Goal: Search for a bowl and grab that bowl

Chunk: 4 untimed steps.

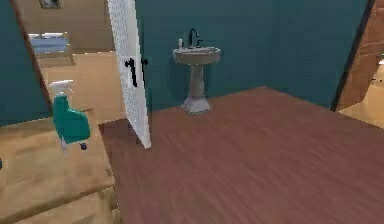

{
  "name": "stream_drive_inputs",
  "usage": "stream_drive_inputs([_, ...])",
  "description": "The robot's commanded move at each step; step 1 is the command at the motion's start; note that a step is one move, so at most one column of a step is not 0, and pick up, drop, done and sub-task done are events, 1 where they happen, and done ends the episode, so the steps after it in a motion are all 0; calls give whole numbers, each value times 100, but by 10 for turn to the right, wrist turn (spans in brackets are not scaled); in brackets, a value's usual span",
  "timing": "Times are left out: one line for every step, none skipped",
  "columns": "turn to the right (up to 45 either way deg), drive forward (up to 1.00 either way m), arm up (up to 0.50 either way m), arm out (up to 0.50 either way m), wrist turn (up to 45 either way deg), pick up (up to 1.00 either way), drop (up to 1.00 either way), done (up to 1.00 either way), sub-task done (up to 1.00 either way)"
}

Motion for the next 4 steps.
stream_drive_inputs([330,0,0,0,0,0,0,0,0])
stream_drive_inputs([0,70,0,0,0,0,0,0,0])
stream_drive_inputs([-450,0,0,0,0,0,0,0,0])
stream_drive_inputs([-180,0,0,0,0,0,0,0,0])
